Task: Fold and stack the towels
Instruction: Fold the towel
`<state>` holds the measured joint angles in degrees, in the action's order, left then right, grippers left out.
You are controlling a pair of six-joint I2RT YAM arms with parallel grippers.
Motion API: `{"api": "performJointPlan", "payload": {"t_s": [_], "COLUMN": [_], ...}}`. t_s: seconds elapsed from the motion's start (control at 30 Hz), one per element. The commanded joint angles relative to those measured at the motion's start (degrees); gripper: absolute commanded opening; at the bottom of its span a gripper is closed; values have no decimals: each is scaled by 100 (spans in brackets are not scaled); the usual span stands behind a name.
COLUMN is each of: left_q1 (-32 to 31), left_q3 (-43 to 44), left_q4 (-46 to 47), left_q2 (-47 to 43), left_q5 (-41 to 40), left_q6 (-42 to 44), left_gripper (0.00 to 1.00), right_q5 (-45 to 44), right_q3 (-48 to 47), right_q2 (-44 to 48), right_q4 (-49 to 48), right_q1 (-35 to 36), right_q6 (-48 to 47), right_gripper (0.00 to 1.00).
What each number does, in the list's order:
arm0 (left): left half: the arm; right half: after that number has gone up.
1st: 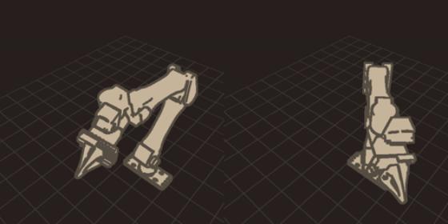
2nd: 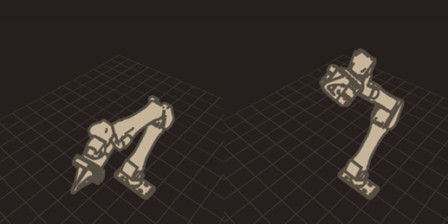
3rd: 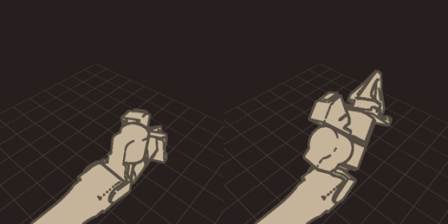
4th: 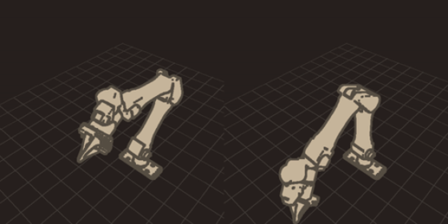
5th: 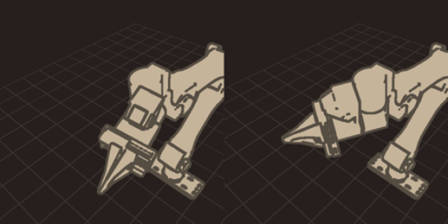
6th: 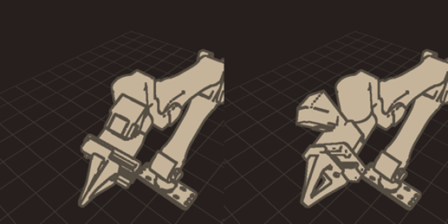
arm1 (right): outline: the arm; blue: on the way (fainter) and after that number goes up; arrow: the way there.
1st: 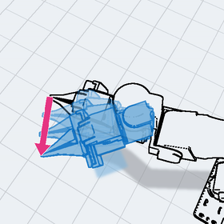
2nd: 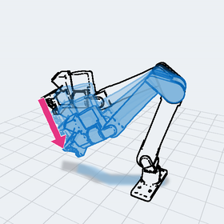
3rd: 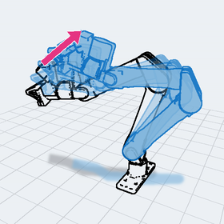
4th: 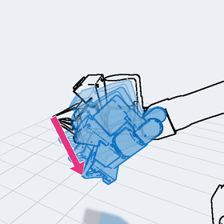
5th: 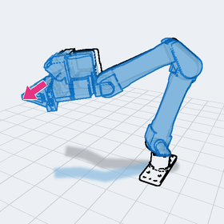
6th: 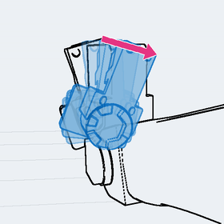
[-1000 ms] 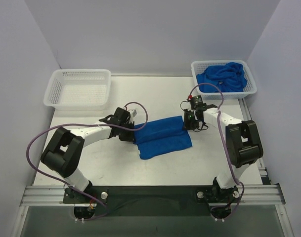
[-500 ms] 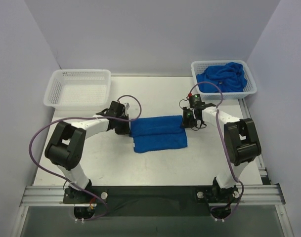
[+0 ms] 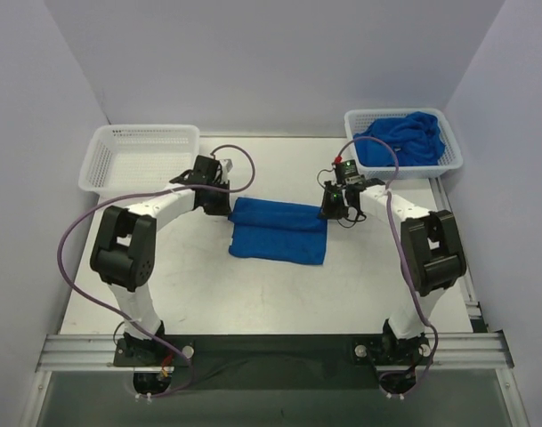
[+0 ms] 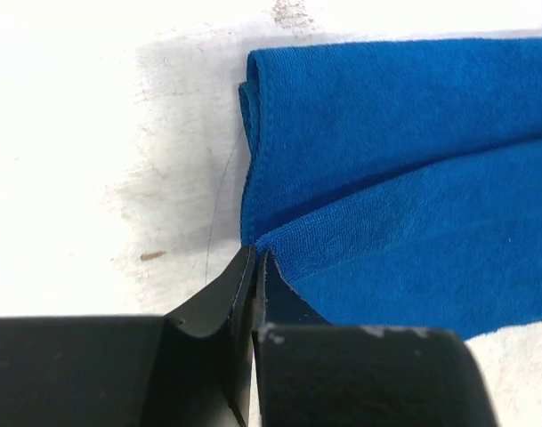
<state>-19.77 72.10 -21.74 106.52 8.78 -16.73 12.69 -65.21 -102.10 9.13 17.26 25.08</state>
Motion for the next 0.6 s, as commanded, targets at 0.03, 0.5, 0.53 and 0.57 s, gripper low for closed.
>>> {"api": "performJointPlan", "payload": {"t_s": [0.03, 0.5, 0.53, 0.57], "left_q1": [43, 52, 52, 52], "left_q3": [-29, -635, -757, -811], "left_q4": [-173, -252, -261, -243], "left_q2": [-676, -1467, -1502, -1563], "left_q5": [28, 124, 159, 168], "left_q6": [284, 206, 188, 170], "left_gripper": [0, 0, 0, 0], "right_q5": [-30, -3, -3, -12], "right_q3": [-422, -273, -212, -168], "right_q2": [287, 885, 920, 947], "right_q4": [283, 626, 643, 634], "right_q1": [-135, -126, -126, -126], "right_q6": [-354, -689, -697, -689], "right_gripper": [0, 0, 0, 0]}}
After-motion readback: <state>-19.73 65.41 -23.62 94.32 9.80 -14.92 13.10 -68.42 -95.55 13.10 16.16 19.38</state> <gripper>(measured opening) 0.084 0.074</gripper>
